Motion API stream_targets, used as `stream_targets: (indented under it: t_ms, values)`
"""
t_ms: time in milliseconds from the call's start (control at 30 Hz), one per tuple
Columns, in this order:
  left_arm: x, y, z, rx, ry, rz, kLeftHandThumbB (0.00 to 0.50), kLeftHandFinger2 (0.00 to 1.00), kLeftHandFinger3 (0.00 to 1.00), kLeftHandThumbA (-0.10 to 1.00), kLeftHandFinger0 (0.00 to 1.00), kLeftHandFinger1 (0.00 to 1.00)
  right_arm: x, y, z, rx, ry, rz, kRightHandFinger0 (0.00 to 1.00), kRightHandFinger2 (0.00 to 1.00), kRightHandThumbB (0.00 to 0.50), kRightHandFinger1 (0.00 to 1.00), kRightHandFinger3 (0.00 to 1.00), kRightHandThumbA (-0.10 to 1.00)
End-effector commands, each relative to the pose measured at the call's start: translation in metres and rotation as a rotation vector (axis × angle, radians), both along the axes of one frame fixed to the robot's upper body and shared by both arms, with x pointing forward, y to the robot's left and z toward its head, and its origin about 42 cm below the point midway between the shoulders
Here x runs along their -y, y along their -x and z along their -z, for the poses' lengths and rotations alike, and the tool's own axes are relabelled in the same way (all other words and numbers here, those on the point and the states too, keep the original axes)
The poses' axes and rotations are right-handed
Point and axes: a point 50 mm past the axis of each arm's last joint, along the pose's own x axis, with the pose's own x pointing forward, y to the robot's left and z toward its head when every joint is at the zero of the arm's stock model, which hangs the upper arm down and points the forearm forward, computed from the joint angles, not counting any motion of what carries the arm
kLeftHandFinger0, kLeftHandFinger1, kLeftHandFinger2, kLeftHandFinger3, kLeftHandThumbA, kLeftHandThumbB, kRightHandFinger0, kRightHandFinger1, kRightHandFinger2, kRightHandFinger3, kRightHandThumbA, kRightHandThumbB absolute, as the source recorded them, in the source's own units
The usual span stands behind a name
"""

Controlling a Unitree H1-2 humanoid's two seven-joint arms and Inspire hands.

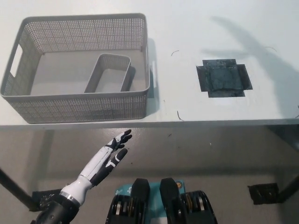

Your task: Use the right hand to pick up a small rectangular container and put it into a bigger container on the left side

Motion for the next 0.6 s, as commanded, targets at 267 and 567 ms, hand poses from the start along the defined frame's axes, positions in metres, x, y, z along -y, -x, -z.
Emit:
stream_targets:
  t_ms: [267,567]
  values:
    - [-0.004,-0.002,-0.013,0.085,0.039,-0.008,0.302,1.00,1.00,1.00,1.00,1.00,0.072,0.283,0.099,0.529,-0.214,-0.248,1.00,1.00,0.443,1.00,1.00,1.00]
    - [-0.001,0.003,-0.009,0.080,0.083,-0.009,0.310,1.00,1.00,1.00,1.00,1.00,0.031,0.332,0.236,0.341,-0.288,-0.228,1.00,1.00,0.487,1.00,1.00,1.00]
